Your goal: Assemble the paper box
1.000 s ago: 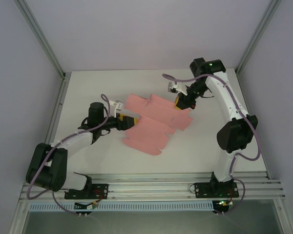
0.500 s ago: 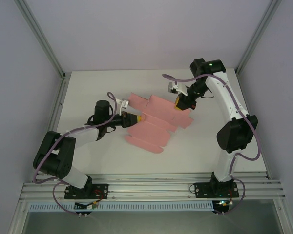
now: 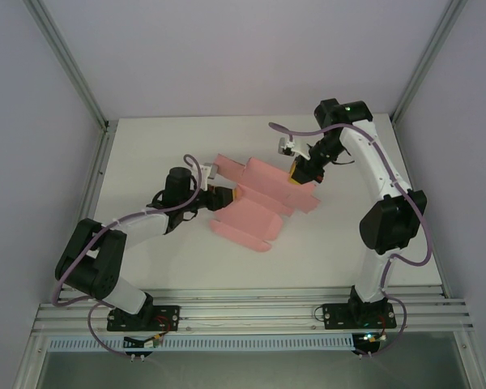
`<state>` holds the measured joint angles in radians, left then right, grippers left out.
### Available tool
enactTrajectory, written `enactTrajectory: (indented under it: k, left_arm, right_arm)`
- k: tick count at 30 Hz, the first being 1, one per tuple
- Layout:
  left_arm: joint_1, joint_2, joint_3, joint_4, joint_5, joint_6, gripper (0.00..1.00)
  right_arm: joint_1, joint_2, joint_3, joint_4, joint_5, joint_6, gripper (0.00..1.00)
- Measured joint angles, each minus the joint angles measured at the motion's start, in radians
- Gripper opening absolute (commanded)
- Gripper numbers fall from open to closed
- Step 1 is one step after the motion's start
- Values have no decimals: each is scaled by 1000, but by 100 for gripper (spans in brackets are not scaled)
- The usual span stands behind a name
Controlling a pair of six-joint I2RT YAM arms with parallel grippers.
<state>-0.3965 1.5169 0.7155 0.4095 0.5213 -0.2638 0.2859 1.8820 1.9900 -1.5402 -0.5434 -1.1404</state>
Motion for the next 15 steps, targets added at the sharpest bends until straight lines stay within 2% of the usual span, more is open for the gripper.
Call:
enactTrajectory:
  k: [2, 3, 6, 8, 10, 15]
  left_arm:
    - [-11, -6, 0, -18, -62, -6, 63]
    - [-22, -11, 0, -31, -102, -5, 70]
    - [-55, -23, 0, -46, -189, 3, 71]
    - [-69, -23, 0, -46, -226, 3, 73]
    - [-84, -23, 0, -46, -262, 10, 80]
    - [-122, -22, 11, -73, -356, 18, 83]
  right_arm:
    - [0, 0, 0, 2, -1, 3, 0]
    - [0, 0, 0, 2, -2, 3, 0]
    - [-1, 0, -7, 2, -7, 3, 0]
    - [-1, 0, -14, 2, -8, 3, 0]
    - [-1, 0, -18, 2, -8, 4, 0]
    - [-1, 0, -26, 0, -6, 8, 0]
